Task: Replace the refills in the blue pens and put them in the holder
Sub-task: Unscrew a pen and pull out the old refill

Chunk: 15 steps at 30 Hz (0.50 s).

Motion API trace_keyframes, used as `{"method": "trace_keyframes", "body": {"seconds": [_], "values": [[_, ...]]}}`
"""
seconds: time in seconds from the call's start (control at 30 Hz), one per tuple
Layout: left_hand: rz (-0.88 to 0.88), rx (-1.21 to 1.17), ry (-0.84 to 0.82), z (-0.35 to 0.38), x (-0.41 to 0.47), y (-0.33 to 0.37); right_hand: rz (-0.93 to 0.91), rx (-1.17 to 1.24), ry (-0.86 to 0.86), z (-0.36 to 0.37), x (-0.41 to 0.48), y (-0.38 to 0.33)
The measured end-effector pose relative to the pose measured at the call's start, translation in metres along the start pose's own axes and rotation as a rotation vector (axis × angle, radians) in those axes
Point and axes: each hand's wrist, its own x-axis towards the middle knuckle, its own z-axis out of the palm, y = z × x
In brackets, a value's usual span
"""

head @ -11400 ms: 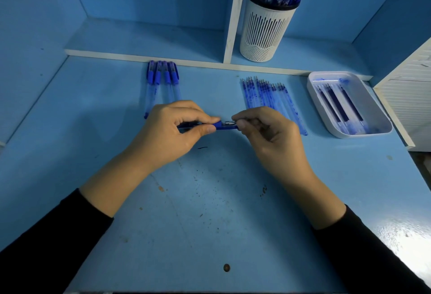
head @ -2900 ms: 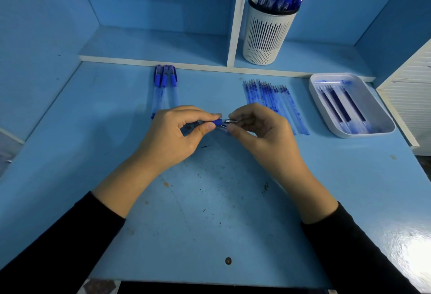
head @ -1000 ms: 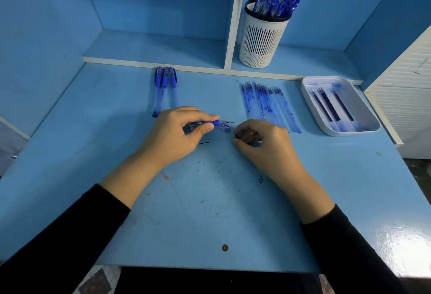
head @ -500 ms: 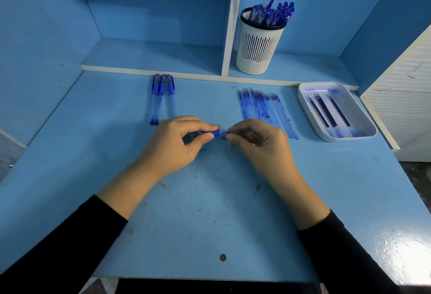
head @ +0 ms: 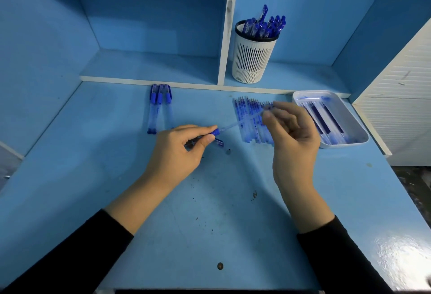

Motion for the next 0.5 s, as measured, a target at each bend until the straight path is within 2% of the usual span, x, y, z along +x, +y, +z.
{"method": "trace_keyframes", "body": {"seconds": [0.07,0.17,0.33,0.5], "values": [[0.001,-0.013,-0.001,0.003,-0.001,0.004,-0.036,-0.041,0.027,0.002,-0.001,0.0],[0.003,-0.021,-0.013,0.005,-0.001,0.004,0.005,-0.046,0.064,0.003,0.003,0.001],[0.007,0.021,0.013,0.007,0.007,-0.002,0.081,0.125,0.109,0.003,0.025,-0.002],[0.063,0.074,0.059,0.01,0.018,-0.006,0.122,0.151,0.018,0.006,0.057,-0.002]]}}
